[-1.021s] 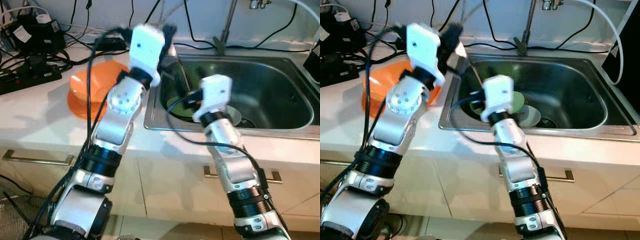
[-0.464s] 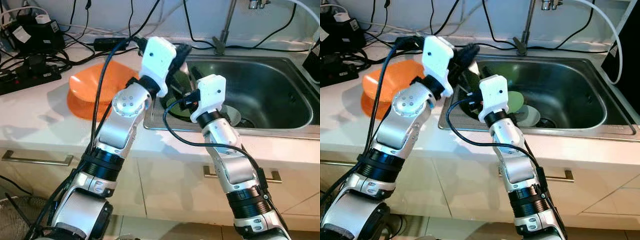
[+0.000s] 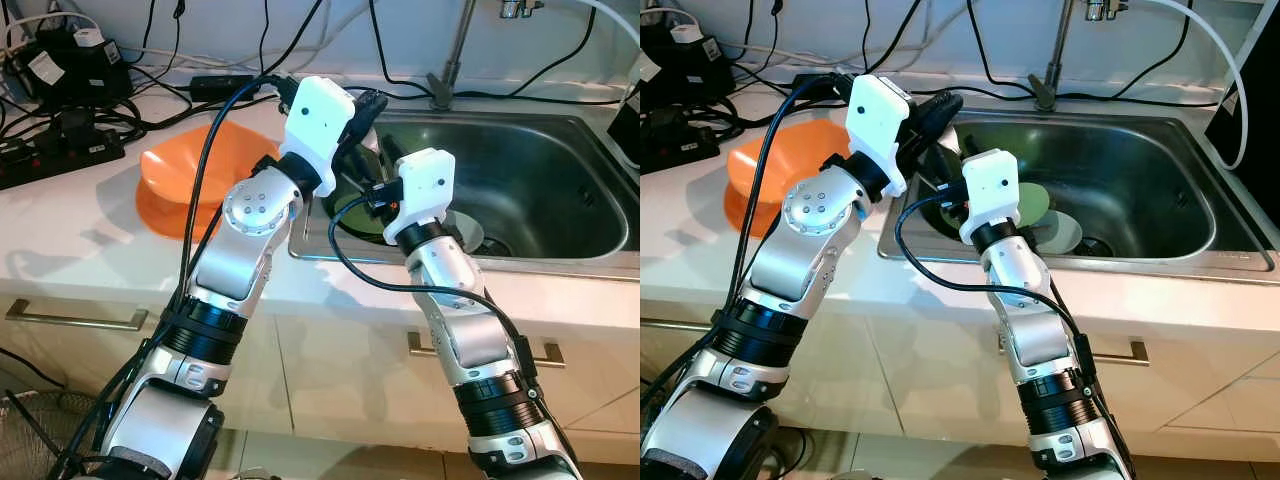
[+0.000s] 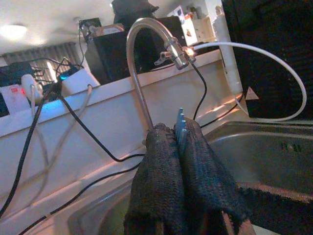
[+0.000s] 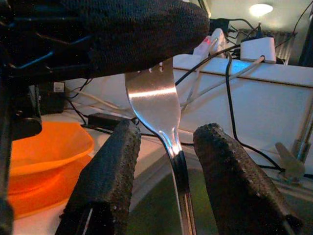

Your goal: Kitchen organization

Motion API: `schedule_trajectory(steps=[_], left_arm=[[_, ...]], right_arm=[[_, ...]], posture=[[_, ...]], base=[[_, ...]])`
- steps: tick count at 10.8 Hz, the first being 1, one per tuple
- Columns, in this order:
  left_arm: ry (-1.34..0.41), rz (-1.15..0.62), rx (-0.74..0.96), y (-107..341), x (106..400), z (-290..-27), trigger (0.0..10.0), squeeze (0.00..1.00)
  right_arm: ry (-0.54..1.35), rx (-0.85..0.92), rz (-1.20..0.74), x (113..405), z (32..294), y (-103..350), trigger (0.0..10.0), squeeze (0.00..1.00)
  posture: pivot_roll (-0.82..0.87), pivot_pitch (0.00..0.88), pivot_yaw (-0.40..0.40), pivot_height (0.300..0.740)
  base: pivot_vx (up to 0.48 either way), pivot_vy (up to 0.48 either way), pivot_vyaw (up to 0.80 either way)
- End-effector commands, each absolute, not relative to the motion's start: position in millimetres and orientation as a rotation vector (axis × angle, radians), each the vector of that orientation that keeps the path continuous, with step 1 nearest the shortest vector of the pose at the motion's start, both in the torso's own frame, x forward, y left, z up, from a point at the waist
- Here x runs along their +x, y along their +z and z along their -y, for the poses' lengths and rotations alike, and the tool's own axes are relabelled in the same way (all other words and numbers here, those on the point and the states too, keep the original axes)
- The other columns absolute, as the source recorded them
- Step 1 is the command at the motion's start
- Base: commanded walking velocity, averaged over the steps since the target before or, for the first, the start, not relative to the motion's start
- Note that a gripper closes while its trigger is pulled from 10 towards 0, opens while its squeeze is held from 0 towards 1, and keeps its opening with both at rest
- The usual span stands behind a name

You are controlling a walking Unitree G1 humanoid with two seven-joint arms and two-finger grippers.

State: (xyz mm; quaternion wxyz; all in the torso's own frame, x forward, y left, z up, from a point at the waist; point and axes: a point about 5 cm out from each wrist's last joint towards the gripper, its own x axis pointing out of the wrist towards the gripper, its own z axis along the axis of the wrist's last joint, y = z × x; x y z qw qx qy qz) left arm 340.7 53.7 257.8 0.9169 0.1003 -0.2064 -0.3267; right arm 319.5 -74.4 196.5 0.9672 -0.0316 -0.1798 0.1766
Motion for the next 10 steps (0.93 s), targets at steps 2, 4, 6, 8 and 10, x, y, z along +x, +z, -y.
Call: schedule_trajectory(steps=[2, 4, 6, 8, 10], left_arm=[[-0.671, 0.431, 0.220, 259.9, 340.2, -55.9, 10.0, 0.00], [-0.662, 0.434, 0.226, 261.3, 341.4, -57.3, 10.0, 0.00], [-0.658, 0.433, 0.229, 261.3, 341.8, -57.5, 10.0, 0.00], [-0.653, 0.433, 0.232, 261.6, 342.3, -57.4, 10.0, 0.00], [-0.651, 0.435, 0.234, 261.9, 342.4, -57.1, 10.0, 0.00]], right_arm=[[0.345, -0.066, 0.345, 321.5, 76.4, 194.7, 0.0, 0.00], [0.345, -0.065, 0.343, 321.5, 76.6, 194.0, 0.0, 0.00], [0.348, -0.063, 0.343, 321.7, 76.2, 194.1, 0.0, 0.00], [0.348, -0.063, 0.341, 321.9, 76.0, 193.7, 0.0, 0.00], [0.346, -0.062, 0.341, 322.0, 76.2, 193.7, 0.0, 0.00]], posture=[[-0.06, 0.000, 0.028, 0.740], [-0.06, 0.000, 0.026, 0.740], [-0.06, 0.000, 0.025, 0.740], [-0.06, 0.000, 0.027, 0.740], [-0.07, 0.000, 0.028, 0.740]], base=[[0.000, 0.000, 0.00], [0.000, 0.000, 0.00], [0.000, 0.000, 0.00], [0.000, 0.000, 0.00], [0.000, 0.000, 0.00]])
